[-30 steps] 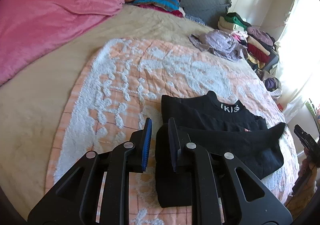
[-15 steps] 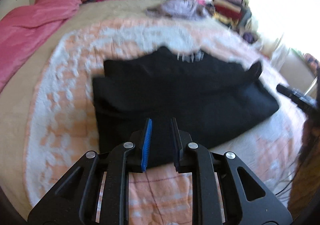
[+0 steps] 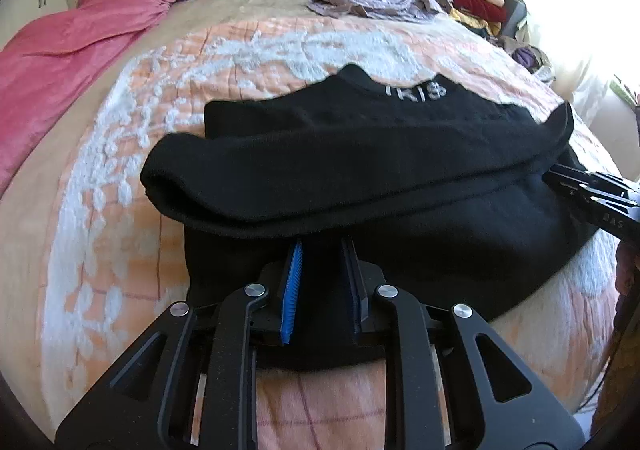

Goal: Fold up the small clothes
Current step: 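Lower the held hem onto the shirt near the collar with both tools, then open both tools to release the hem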

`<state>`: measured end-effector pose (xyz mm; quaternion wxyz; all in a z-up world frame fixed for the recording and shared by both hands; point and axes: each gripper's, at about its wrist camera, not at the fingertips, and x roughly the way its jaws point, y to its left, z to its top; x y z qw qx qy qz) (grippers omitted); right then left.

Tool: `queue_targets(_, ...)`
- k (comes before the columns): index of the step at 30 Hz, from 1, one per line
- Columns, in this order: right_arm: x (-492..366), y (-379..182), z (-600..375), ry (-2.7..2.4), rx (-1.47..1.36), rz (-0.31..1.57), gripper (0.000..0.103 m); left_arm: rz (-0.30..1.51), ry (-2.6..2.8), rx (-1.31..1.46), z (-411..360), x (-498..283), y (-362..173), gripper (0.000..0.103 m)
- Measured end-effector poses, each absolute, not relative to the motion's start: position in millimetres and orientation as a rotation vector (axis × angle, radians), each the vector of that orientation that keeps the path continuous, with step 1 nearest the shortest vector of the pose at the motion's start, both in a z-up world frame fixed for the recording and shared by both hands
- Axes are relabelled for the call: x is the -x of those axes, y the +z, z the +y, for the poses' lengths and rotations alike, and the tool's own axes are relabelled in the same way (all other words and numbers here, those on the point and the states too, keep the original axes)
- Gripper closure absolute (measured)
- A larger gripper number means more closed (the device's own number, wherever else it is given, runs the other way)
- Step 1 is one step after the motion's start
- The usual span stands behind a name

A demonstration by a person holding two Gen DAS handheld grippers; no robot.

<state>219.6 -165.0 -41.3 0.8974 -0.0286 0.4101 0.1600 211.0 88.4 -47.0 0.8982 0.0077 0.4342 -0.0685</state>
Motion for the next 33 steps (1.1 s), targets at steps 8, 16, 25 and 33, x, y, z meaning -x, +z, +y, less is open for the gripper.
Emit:
queue_targets(8,-255,-34,-166,0.325,0.015,0.847,0.072,0.853,-0.094,0.040,105,-228,-34,0.082)
queue_targets(16,-287,-26,-175,0.278,-0.023,0.829,0.072,0.873,-0.037,0.130,131,-272,-32,0.082)
queue_targets(25,-296,-4,-204,0.176,0.010,0.761,0.054,0.799,0.014,0.220,162,-292,-19,0.069)
queue_targets(33,-313,-26,-227,0.130,-0.033,0.846,0.046,0.834,-0.025,0.198,175,-302,-32,0.048)
